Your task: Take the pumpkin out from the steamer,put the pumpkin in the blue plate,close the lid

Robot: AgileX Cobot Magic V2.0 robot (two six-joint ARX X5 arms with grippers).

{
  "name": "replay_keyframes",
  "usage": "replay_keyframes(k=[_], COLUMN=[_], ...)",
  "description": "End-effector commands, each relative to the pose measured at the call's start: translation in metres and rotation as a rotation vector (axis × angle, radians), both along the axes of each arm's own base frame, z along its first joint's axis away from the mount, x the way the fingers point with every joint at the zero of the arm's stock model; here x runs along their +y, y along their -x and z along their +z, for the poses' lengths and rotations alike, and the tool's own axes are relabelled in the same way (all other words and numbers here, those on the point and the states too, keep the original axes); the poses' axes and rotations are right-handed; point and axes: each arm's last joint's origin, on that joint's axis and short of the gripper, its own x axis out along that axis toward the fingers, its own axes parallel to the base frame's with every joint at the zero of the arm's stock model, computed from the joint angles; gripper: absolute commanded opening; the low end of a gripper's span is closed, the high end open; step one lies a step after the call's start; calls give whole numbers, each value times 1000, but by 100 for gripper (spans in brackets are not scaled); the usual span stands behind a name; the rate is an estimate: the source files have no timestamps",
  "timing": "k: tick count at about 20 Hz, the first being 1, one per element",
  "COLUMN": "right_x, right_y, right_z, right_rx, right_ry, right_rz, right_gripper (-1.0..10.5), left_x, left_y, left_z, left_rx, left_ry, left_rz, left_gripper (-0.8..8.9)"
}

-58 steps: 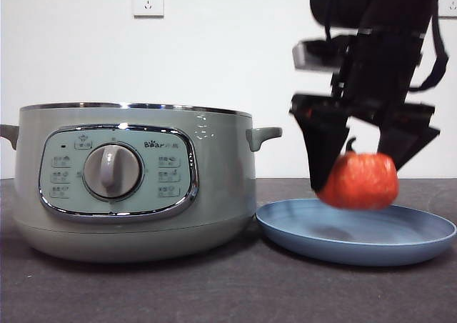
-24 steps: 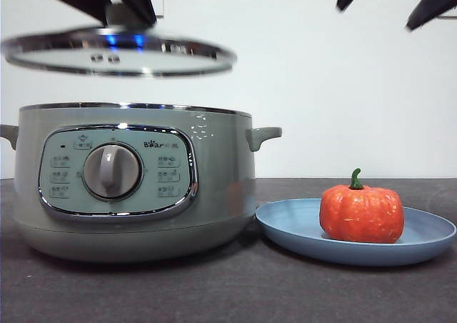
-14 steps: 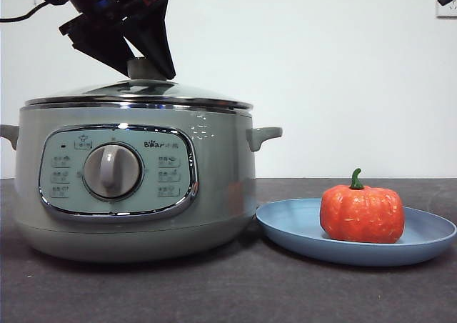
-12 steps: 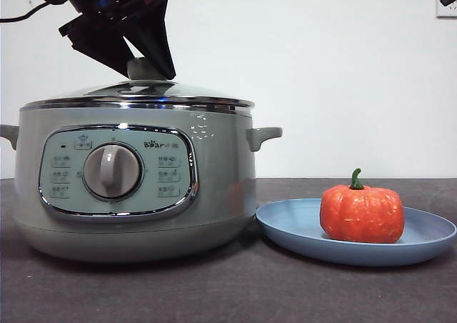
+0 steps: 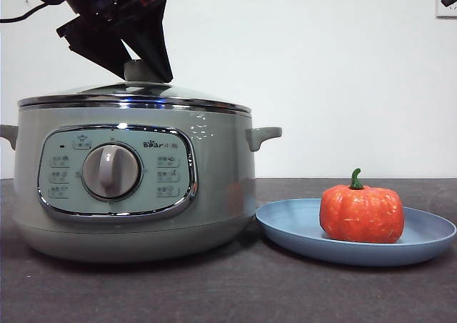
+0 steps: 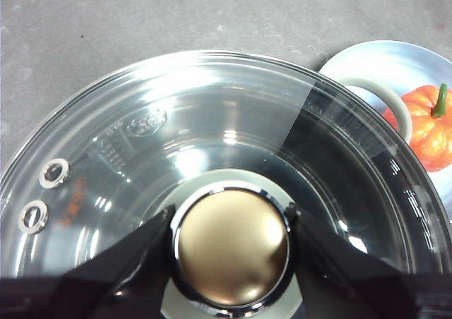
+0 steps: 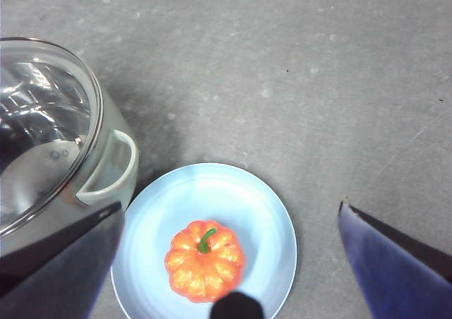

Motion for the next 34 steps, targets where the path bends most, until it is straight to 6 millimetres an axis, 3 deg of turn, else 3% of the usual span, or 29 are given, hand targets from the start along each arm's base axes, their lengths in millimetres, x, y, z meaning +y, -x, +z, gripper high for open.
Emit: replay_keyframes(k=[1,9,10,12,13,14,19,26,34], right_x=[0,0,0,0,0,0,-4,-18,-18], right_y=[0,0,0,0,0,0,8,34,35], right_z=[-2,-2,-2,-2,-2,-3,-24,-67,-71], right_rx=[7,5,3,-4,-7,-10,-144,-307,-263], right_ry=[-3,-1,5,28,35,37,-36,-129,-104], right_rz=[-8,-6,-1,16,21,23,20,12,13], right_gripper=[504,494,439,178,21,-14,-11,-9,2], left_x=[-1,6,8,15,18,21,41,81,87], left_y=[-1,11,15,26,32,37,73,140,151], left_z=[1,18,21,30,34,38,55,10,-7], left_rx=[-13,4,5,0,-5,-14,-173,-414,-267], left_ry=[0,22,21,19,18,21,74,162,101], left_rz=[-10,11,10,6,4,3,8,84,81], left_gripper=[409,398,329,-2,-7,-8,-8,-8,-4])
